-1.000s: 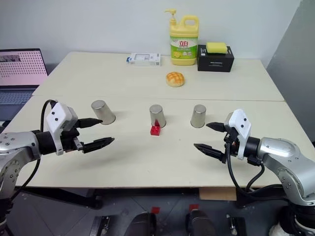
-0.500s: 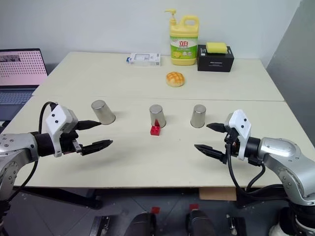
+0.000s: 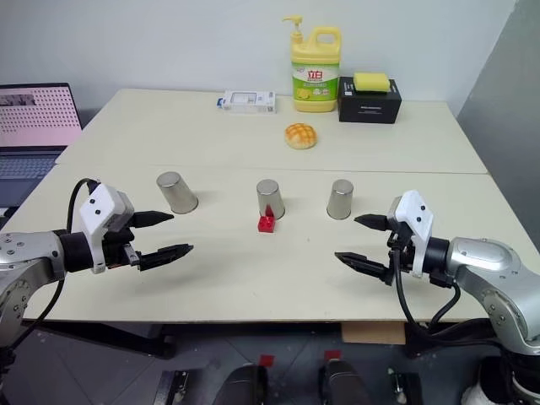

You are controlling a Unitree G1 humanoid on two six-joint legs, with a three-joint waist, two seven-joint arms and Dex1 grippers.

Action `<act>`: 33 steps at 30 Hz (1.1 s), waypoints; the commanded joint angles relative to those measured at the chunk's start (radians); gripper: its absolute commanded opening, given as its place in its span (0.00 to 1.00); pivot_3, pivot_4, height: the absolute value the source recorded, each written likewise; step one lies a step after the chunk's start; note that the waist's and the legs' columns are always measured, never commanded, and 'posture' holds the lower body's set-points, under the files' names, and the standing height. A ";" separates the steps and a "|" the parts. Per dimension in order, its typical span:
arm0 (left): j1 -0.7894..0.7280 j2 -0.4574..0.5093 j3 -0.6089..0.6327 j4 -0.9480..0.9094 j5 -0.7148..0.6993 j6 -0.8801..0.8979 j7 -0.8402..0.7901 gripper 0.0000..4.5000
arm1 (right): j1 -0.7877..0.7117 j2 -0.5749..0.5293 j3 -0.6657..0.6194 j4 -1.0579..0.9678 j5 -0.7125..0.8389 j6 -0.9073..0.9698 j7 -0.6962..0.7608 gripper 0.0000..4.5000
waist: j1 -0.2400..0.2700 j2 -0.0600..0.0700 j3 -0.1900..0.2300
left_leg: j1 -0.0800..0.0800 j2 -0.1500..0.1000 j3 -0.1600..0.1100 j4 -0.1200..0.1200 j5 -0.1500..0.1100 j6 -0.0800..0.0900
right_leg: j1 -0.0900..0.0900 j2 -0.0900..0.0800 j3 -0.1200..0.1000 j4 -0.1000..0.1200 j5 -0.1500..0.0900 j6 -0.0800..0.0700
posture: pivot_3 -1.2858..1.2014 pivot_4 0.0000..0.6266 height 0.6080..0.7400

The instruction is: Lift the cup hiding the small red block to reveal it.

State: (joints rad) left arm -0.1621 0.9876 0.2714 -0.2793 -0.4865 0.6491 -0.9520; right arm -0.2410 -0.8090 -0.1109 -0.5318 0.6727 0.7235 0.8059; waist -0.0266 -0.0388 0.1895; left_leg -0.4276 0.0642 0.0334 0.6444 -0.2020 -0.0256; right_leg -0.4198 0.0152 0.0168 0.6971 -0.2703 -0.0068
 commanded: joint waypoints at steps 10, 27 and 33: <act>-0.036 0.006 0.007 -0.025 -0.017 0.001 -0.001 1.00 | 0.014 -0.012 -0.018 -0.037 -0.029 -0.046 0.008 1.00 | 0.000 0.000 0.000 | 0.000 0.000 0.000 0.000 0.000 0.000 | 0.000 0.000 0.000 0.000 0.000 0.000 | 0.52 0.24 1.00; -0.055 -0.005 0.005 -0.026 -0.025 0.010 0.007 1.00 | 0.002 -0.014 0.007 -0.021 -0.038 -0.056 0.022 1.00 | 0.000 0.000 0.000 | 0.000 0.000 0.000 0.000 0.000 0.000 | 0.000 0.000 0.000 0.000 0.000 0.000 | 0.52 0.24 1.00; -0.052 -0.008 -0.002 -0.024 -0.019 0.004 0.008 1.00 | 0.025 -0.017 0.014 -0.021 -0.066 -0.078 0.034 1.00 | 0.000 0.000 0.000 | 0.000 0.000 0.000 0.000 0.000 0.000 | 0.000 0.000 0.000 0.000 0.000 0.000 | 0.52 0.24 1.00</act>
State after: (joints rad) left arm -0.2082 0.9792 0.2650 -0.2812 -0.5062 0.6678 -0.9489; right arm -0.2208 -0.8139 -0.0947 -0.5421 0.6169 0.6724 0.8286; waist -0.0266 -0.0388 0.1895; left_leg -0.4276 0.0639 0.0334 0.6444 -0.2020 -0.0256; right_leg -0.4198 0.0153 0.0166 0.6971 -0.2703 -0.0068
